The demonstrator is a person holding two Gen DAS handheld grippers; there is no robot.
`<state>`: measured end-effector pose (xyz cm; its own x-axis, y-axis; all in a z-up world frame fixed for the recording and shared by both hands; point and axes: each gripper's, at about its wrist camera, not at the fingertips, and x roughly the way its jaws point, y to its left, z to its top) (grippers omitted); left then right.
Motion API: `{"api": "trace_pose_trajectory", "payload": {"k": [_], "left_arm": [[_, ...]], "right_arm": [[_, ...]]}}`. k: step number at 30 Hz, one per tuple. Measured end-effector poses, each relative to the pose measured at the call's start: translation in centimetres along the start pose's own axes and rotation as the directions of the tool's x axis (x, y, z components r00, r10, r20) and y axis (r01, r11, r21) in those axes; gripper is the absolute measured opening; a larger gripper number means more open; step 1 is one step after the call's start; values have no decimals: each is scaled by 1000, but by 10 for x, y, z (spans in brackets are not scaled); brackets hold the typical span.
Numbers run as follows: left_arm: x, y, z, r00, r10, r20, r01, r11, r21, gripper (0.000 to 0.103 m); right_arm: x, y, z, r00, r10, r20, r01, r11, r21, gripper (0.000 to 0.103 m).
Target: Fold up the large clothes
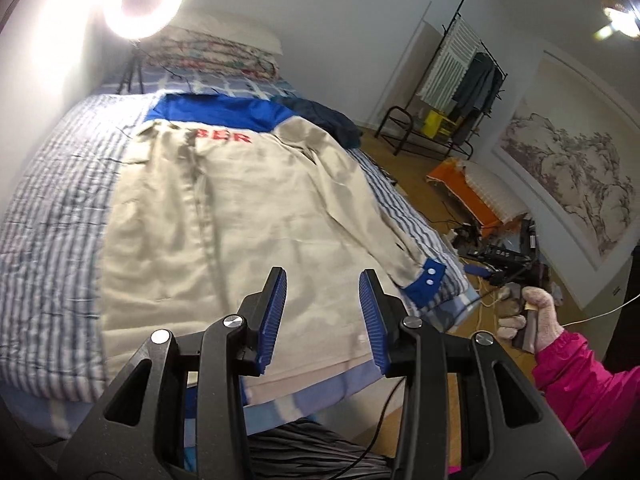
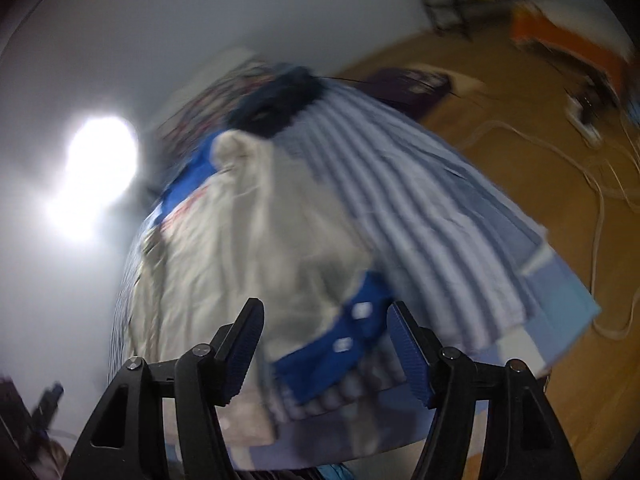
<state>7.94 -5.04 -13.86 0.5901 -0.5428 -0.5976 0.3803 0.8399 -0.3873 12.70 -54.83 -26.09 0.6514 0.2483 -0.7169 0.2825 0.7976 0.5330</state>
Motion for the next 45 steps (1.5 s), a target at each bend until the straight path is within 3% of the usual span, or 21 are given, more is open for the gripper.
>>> {"api": "trace_pose_trajectory", "payload": {"k": [5,13,15,17,22,26,29,33,35,39,45], "left_arm": [[23,-7,-5,999,-14,-45,14,1000,0,38],[45,4,-17,995,-15,-102,10,999,-45,38],[48,8,-20,994,-8,-111,2,999,-53,38],[49,13,-21,994,-3,-113,-4,998,-62,38],[50,23,-21,994,6,-108,-16,995,-97,38],[52,30,-20,994,6,-105,-19,992,-122,38],[54,36,-19,995,5,-102,-20,990,-141,38],[54,48,-18,995,8,-95,-26,982,-186,38],[53,57,-18,996,9,-90,-29,975,-219,38],[55,70,-15,996,4,-90,-28,963,-267,38],[64,77,-14,995,0,-100,-30,955,-296,38]], "right_arm": [[17,-26,2,999,20,-39,-17,995,95,60],[49,-24,4,995,-26,-95,31,998,53,52],[59,-17,3,991,-59,-117,62,998,19,36],[62,-9,2,990,-77,-122,75,997,-24,5],[34,26,1,995,-100,-27,95,984,-153,0],[0,67,-2,997,-62,52,74,958,-278,0],[-15,106,-10,996,-22,86,56,908,-416,0],[-18,152,-38,998,24,58,14,817,-576,0],[-12,171,-57,999,40,18,-19,766,-643,0],[5,208,-108,995,53,-83,-98,615,-783,0],[45,226,-169,970,13,-241,-221,458,-861,0]]}}
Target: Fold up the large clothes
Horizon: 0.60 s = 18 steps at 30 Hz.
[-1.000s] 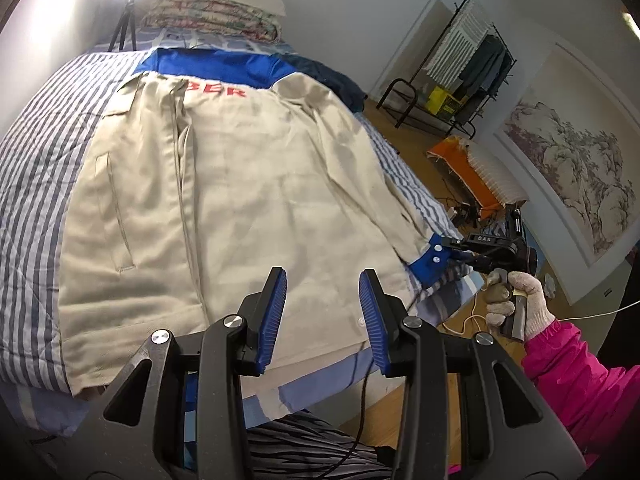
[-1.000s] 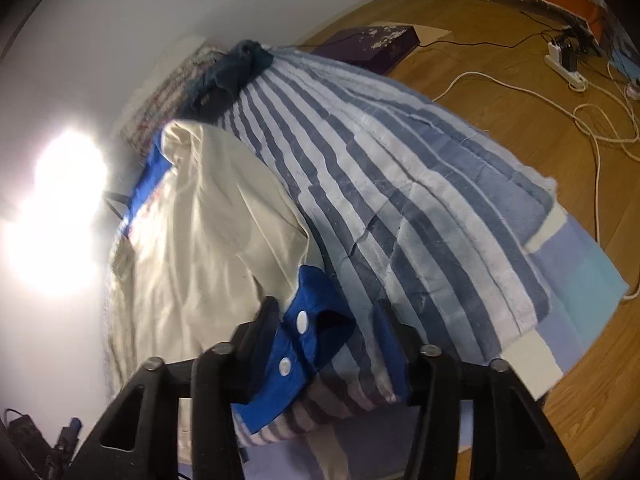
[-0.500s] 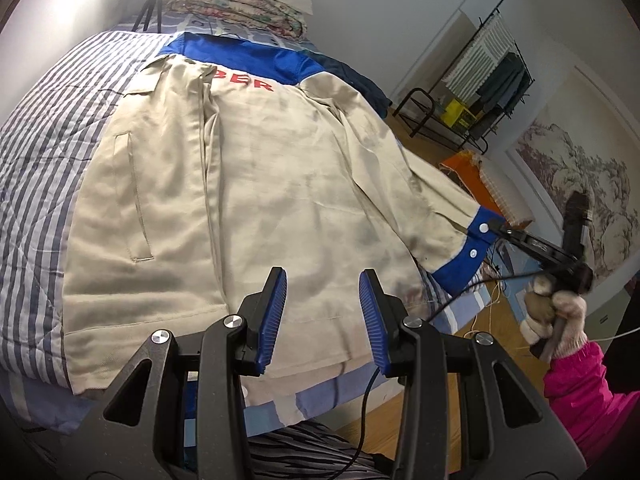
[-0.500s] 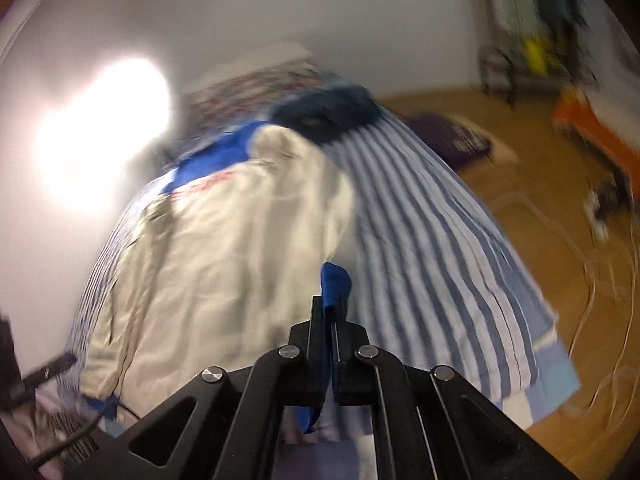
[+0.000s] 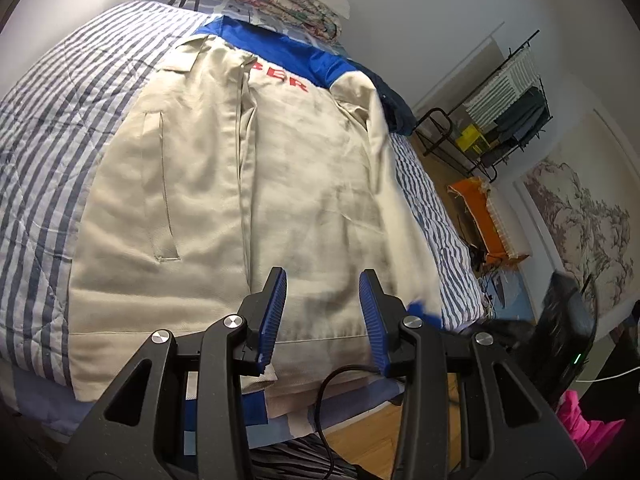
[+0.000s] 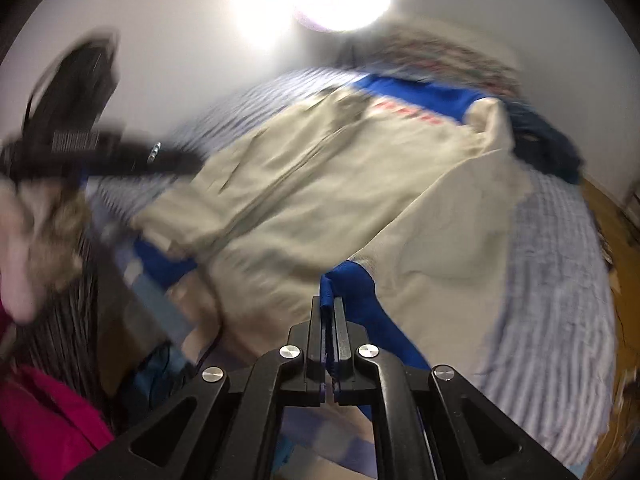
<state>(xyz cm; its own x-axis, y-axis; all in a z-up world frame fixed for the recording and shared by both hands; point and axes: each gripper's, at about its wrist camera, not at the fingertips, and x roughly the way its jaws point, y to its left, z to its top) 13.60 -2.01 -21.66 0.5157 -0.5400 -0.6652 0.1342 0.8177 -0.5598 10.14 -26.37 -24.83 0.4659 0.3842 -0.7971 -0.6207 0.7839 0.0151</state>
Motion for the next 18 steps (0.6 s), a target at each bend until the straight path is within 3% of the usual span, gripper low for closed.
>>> {"api": "trace_pose_trajectory", "payload": {"k": [3,6,8,11,14,18], "left_arm": [[10,2,-1,1000,-8,-26,8,1000,-7,38],[24,-1,-4,998,-17,-62,17,1000,1,38],[31,-2,-5,996,-32,-83,32,999,-1,38],[44,-5,-8,991,-60,-118,59,998,-14,38],[59,-13,-11,984,-85,-156,85,996,-7,38],[86,-25,-11,974,-93,-208,97,995,9,38]], "right_arm": [[14,10,-6,999,11,-48,-13,999,-46,0],[9,4,-9,997,57,-50,-58,998,-13,4],[-7,-6,-12,995,102,-16,-102,994,29,27],[-39,-29,-22,983,176,57,-182,977,109,30],[-60,-63,-36,984,143,109,-166,955,246,31],[-58,-108,-56,990,88,110,-128,891,436,32]]}}
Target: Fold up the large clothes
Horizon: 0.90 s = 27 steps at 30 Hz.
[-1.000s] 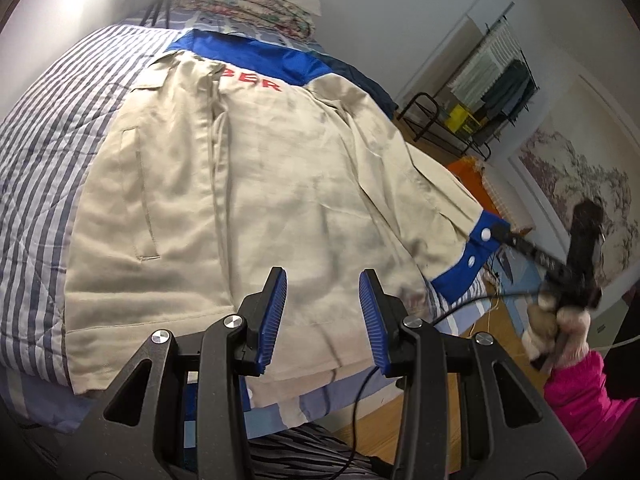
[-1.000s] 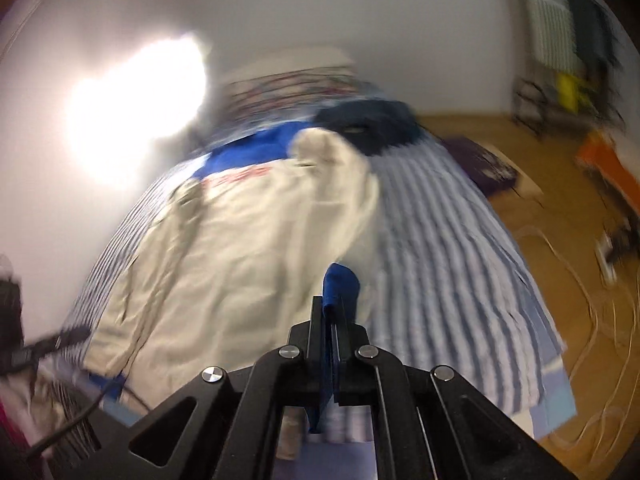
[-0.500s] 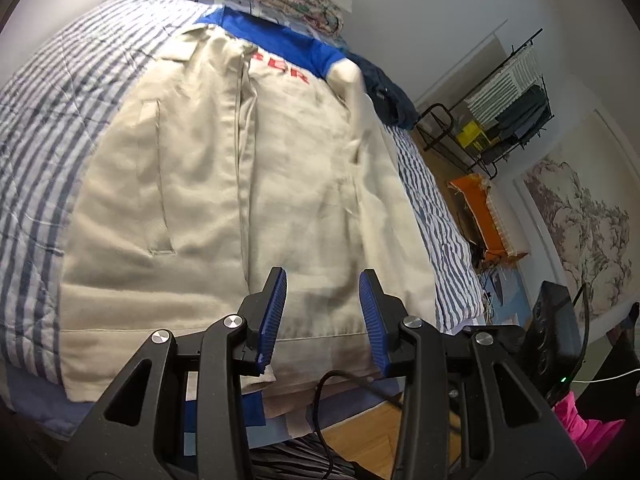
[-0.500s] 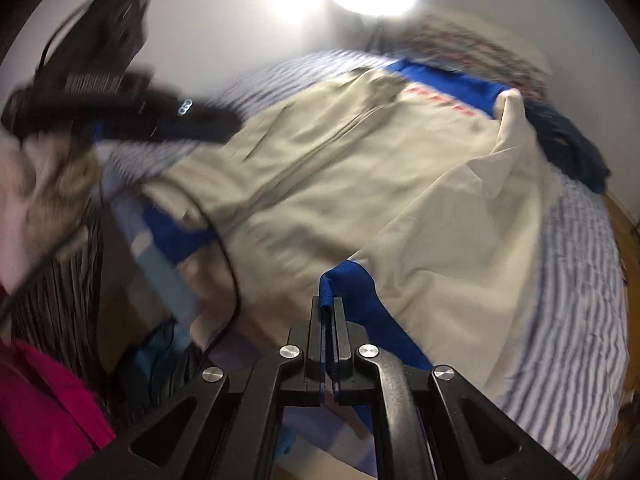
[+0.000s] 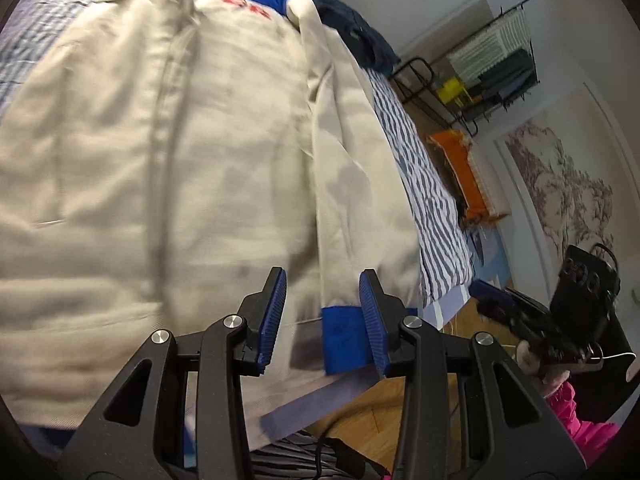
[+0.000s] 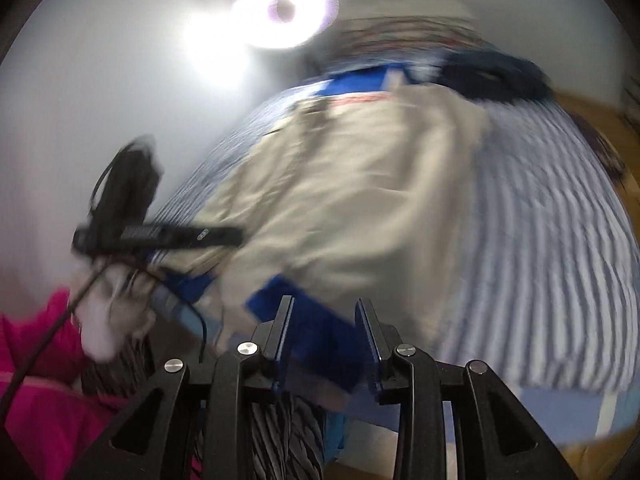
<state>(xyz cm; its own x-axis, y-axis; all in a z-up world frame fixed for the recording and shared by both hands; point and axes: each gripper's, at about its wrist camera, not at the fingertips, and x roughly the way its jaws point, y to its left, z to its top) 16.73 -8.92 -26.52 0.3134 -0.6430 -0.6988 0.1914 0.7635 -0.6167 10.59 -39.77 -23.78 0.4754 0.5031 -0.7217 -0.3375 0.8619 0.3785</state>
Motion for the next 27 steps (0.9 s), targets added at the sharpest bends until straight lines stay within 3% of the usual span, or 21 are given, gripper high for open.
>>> {"api": "trace_pose_trajectory", "payload": {"k": [4,10,13,15,16,20,25,27], "left_arm": [[19,-1,12,999,-26,-20,25,999,-27,38],[41,2,30,998,-65,-17,63,996,-70,38],[51,0,36,997,-73,-28,71,995,-69,38],[56,-3,40,997,-73,-35,71,996,-58,38],[58,-4,41,997,-74,-36,72,996,-49,36],[63,-10,46,997,-74,-32,73,997,-14,8],[55,-8,46,997,-70,13,70,997,-14,1],[43,-5,40,997,-59,47,59,998,-19,1]], "right_arm": [[10,-43,13,1000,-1,12,-1,988,154,32],[33,-103,68,996,60,59,-75,955,286,34],[51,-122,100,995,54,85,-78,945,318,47],[69,-133,123,995,39,88,-66,941,332,50],[75,-137,130,996,37,87,-65,939,339,50],[106,-164,160,997,12,76,-41,918,394,50],[138,-180,184,997,3,72,-33,904,427,46],[148,-180,193,998,6,60,-30,914,406,28]]}}
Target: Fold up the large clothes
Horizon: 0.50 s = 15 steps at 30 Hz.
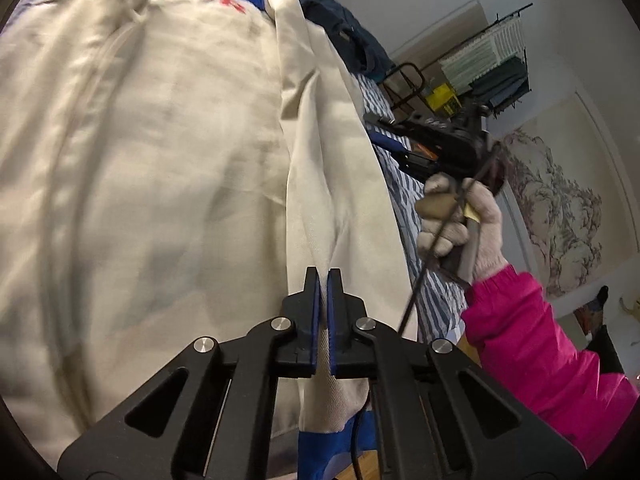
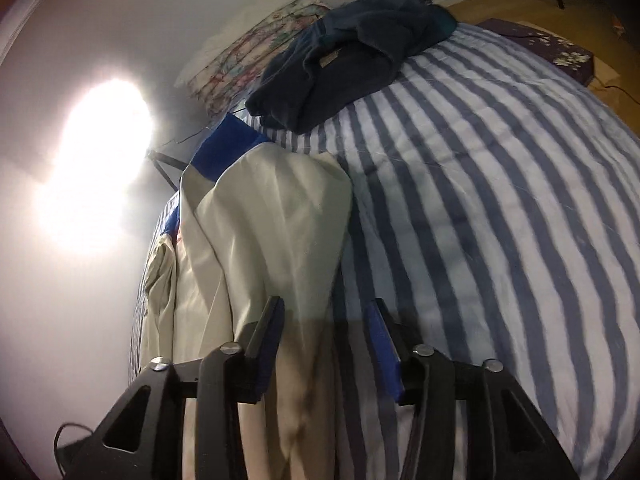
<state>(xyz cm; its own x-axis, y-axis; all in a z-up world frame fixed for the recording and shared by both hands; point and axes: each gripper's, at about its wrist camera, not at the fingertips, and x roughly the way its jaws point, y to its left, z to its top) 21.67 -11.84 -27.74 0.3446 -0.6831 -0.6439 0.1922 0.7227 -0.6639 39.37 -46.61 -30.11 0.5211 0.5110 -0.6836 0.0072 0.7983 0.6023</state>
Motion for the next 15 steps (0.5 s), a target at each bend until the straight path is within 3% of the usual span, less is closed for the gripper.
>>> {"api": "trace_pose_trajectory", "payload": {"k": [2,4,7,10,15], "left_arm": [[-18,6,-12,999,15,40,-14,1000,-23,0],[-33,19,-27,997,18,72,-11,995,-94,0],[-36,39,-43,997,44,70,-31,984,-173,0],[-32,43,-44,998,30,61,-18,981,-193,0],[-31,26,-39,997,31,72,-21,991,-131,0]], "right_arm": [[8,9,6,999,-31,-10,30,998,-46,6],[11,18,9,999,-53,-4,53,994,-92,0],[14,30,15,997,-77,3,76,986,-145,0],[20,39,25,993,-118,2,116,977,-177,0],[17,52,41,981,-192,6,188,953,-238,0]]}}
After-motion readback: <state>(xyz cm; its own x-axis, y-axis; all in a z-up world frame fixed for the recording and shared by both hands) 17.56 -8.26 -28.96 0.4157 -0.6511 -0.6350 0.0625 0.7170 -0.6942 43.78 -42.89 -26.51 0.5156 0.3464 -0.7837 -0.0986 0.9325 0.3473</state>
